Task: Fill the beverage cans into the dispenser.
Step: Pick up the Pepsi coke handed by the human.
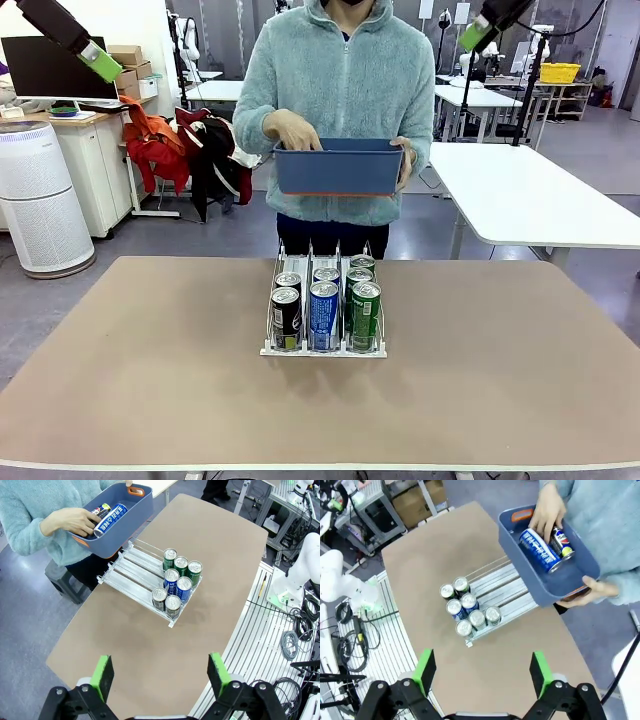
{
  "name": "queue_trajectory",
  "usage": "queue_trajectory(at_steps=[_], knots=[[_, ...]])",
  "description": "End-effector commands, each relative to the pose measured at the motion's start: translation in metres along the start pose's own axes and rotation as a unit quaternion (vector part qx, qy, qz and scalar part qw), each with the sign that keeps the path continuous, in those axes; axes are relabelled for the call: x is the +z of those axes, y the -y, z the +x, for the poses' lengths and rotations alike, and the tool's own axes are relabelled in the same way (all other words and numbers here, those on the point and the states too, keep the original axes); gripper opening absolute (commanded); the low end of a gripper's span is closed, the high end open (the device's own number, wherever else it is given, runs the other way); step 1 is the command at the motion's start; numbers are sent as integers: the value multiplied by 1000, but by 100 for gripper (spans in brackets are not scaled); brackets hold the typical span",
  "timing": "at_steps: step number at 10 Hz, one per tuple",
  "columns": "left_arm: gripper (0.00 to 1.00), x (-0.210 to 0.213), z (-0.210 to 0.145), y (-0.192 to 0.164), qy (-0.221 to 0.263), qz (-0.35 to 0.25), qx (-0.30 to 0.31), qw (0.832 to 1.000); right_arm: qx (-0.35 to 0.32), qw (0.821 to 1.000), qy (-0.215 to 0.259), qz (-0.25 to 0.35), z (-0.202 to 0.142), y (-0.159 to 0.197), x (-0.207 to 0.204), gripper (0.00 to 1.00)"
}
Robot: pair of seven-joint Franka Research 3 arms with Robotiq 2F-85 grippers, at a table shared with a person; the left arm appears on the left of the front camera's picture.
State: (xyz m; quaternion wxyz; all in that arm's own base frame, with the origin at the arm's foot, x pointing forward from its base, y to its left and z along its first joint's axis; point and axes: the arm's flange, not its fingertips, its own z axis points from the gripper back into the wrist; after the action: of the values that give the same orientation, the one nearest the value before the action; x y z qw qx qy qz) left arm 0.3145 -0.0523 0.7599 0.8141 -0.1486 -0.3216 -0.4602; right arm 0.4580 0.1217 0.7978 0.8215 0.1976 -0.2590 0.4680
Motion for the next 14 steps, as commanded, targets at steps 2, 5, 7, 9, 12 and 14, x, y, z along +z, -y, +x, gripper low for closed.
queue_trajectory(at_steps=[2, 5, 7, 9, 12, 14], knots=[[100, 0, -1, 0, -5, 2, -1, 1000, -20, 999, 43, 1, 14, 20, 36, 100], [100, 0, -1, 0, -5, 2, -1, 1000, -23, 996, 78, -23, 0, 5, 67, 100], [100, 0, -1, 0, -5, 2, -1, 1000, -31, 994, 101, -27, -15, -10, 75, 100], [100, 0, -1, 0, -5, 2, -1, 1000, -37, 994, 100, -22, -26, -13, 72, 100], [100, 0, -1, 0, -5, 2, -1, 1000, -42, 995, 92, -25, -44, -25, 67, 100], [100, 0, -1, 0, -5, 2, -1, 1000, -46, 993, 106, -32, -52, -32, 64, 100]])
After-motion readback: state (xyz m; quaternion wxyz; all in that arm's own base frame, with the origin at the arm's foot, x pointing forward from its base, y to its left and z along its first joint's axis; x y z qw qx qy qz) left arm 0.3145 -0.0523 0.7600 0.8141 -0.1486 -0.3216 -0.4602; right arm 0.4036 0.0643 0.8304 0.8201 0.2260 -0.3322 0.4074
